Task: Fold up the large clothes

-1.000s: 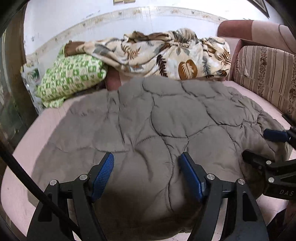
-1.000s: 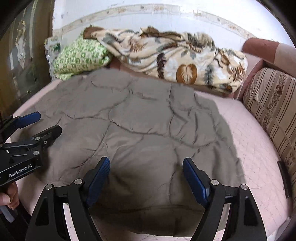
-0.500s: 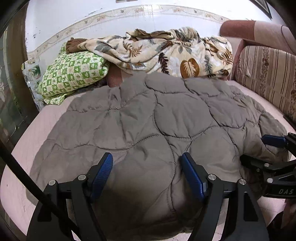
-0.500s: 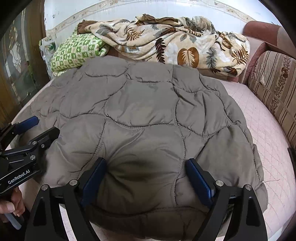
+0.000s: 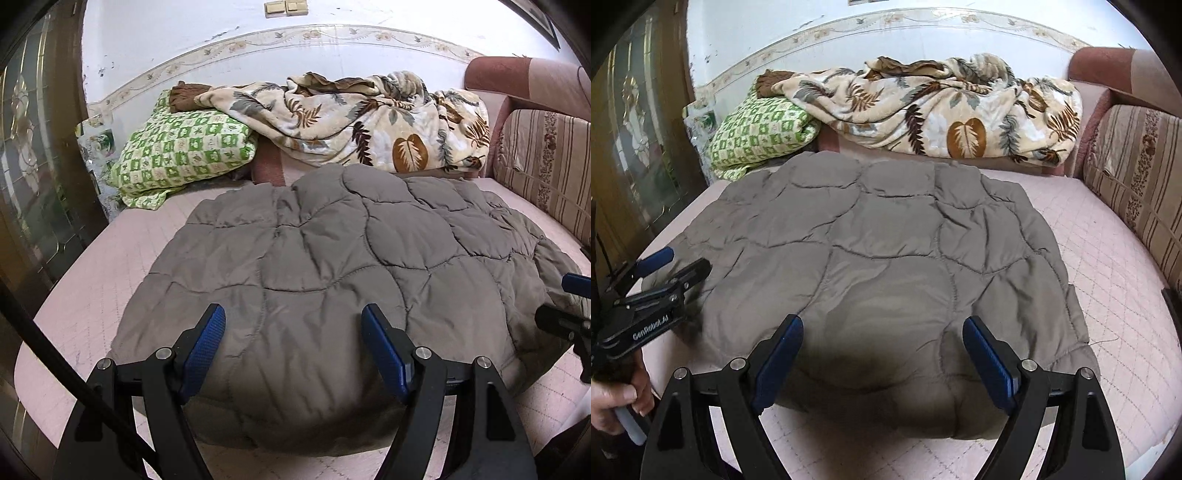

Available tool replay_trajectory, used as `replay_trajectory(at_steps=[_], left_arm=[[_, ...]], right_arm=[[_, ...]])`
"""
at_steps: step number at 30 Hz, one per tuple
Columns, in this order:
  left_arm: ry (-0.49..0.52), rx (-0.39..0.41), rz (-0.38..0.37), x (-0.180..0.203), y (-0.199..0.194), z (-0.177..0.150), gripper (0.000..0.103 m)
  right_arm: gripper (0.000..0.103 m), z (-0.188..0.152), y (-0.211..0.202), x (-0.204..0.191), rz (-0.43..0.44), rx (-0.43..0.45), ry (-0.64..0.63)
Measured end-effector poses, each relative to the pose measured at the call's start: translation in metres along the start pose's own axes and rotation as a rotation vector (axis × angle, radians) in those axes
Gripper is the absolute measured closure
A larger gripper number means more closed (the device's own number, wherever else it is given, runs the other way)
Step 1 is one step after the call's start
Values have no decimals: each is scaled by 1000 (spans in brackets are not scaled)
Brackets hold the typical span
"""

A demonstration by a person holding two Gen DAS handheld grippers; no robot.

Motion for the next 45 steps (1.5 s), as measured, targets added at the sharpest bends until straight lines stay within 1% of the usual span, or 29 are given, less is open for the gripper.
replay_trajectory(at_steps=[5, 20, 22, 25, 26, 27, 29, 32, 34, 35, 36, 38, 39, 42, 45], left_arm=[[-8, 7, 18, -10, -4, -2, 28], [-75, 5, 39, -41, -11, -4, 27], [-83, 5, 34, -42, -11, -4, 28], [-100, 22, -8, -42, -20, -1, 28], [-104, 40, -18, -42, -27, -1, 27], [-107, 57, -20, -42, -35, -2, 24], [-123, 80, -13, -42, -51, -7, 20], [-145, 80, -37, -38, -72, -17, 19], [-154, 81, -25, -36, -87, -22, 17], [-157, 79, -21, -34, -96, -24, 14], [-156, 75, -10, -32, -104, -25, 13], [-157, 80, 11, -30, -118, -28, 11], [-154, 80, 24, -27, -125, -30, 8], [-137, 76, 35, -21, -136, -33, 7], [-114, 73, 65, -16, -140, -33, 7]], right_arm=[[12, -2, 0, -15, -12, 7, -56], [12, -3, 8, -37, -6, -5, -107], [12, -4, 9, -36, -6, -5, -109], [12, -4, 6, -36, -11, 8, -104], [12, -3, 2, -36, -17, 26, -99], [12, -3, -4, -37, -25, 48, -92], [12, -4, -24, -42, -45, 120, -98], [12, -11, -57, -51, -67, 213, -93], [7, -18, -76, -56, -53, 251, -75], [7, -25, -87, -59, -55, 266, -61], [6, -29, -95, -59, -59, 273, -52], [4, -40, -115, -63, -33, 304, -29], [2, -43, -121, -65, -33, 318, -29], [1, -48, -138, -69, -38, 348, -31], [1, -49, -140, -70, -43, 346, -41]])
Point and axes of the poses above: each gripper's, at about its wrist camera, not at the fingertips, and y roughly the way its jaws point, x to its right, z to its top, the point moved 4 cm from there along y, roughly the way its jaws point, and after that the axes turned 6 degrees about -x, right-handed, at the moved point
